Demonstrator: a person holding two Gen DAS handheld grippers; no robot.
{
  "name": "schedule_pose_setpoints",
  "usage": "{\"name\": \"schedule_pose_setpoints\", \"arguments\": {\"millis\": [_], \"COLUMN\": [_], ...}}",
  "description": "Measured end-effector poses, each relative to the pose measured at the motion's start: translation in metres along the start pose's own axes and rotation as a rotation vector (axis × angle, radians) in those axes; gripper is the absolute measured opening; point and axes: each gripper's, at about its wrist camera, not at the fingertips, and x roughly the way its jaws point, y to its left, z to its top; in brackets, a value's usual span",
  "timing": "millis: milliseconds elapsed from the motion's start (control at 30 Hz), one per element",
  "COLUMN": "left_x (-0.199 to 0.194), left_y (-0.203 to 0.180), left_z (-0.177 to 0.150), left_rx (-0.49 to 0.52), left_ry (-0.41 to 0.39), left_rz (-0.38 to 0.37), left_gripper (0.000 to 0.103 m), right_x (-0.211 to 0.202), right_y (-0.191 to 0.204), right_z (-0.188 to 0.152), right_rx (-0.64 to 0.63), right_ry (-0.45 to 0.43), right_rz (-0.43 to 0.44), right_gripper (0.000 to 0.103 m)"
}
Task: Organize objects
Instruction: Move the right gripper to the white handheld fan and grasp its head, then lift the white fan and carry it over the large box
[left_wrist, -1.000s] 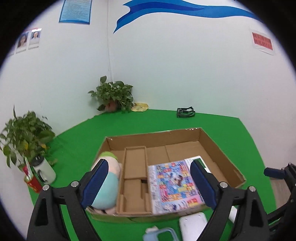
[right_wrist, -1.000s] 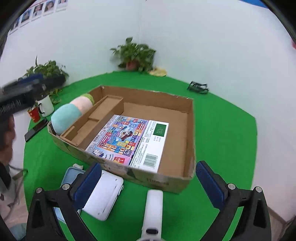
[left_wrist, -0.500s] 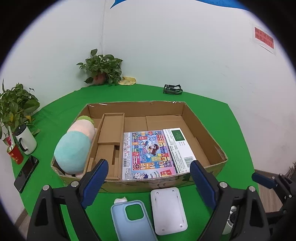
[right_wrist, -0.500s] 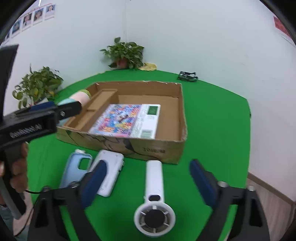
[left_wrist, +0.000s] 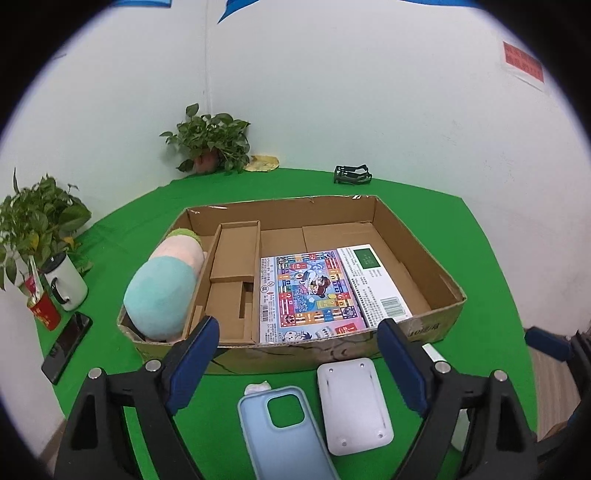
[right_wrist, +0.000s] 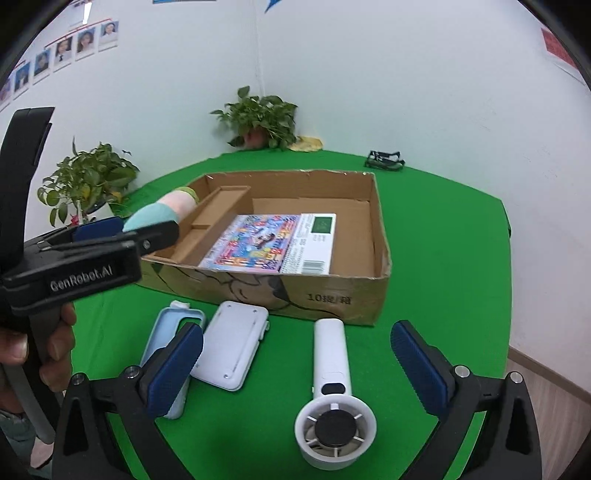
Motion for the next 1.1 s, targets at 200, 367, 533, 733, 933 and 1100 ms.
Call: {"name": "schedule_pose_setpoints", "arguments": {"millis": [200, 367, 533, 733, 933, 1100], "left_x": [0.002, 0.006, 0.015, 0.018, 0.024, 0.041], "left_y": [-0.008, -0.017, -0.028, -0.029, -0.027, -0.034], "left_z": [-0.006, -0.013, -0.02, -0.024, -0.024, -0.027], "left_rx": [0.026, 0.043, 0.065, 0.064, 0.028, 0.013], "left_ry": [0.019, 0.043, 0.084, 0.112, 0.154, 0.241], "left_rz": [-0.035, -0.076, -0.091, -0.106, -0.157, -0.244], "left_gripper": [0.087, 0.087, 0.087, 0.087, 0.087, 0.087], "right_x": [-0.005, 0.006, 0.019, 0.038, 0.037, 0.039], "right_y": [0.0, -0.013, -0.012, -0.008, -0.021, -0.046], "right_z": [-0.016, -0.043, -0.056, -0.063, -0.066, -0.071], "right_rx": [-0.038, -0.012, -0.013, -0.013, 0.205, 0.347], "right_ry": [-0.018, 0.088, 0.159, 0.243, 0.29, 0.291], "right_rz": [-0.018, -0.062, -0.058, -0.078, 0.131, 0.196], "right_gripper": [0.103, 0.101, 0.083, 0.055, 0.055, 0.068]}}
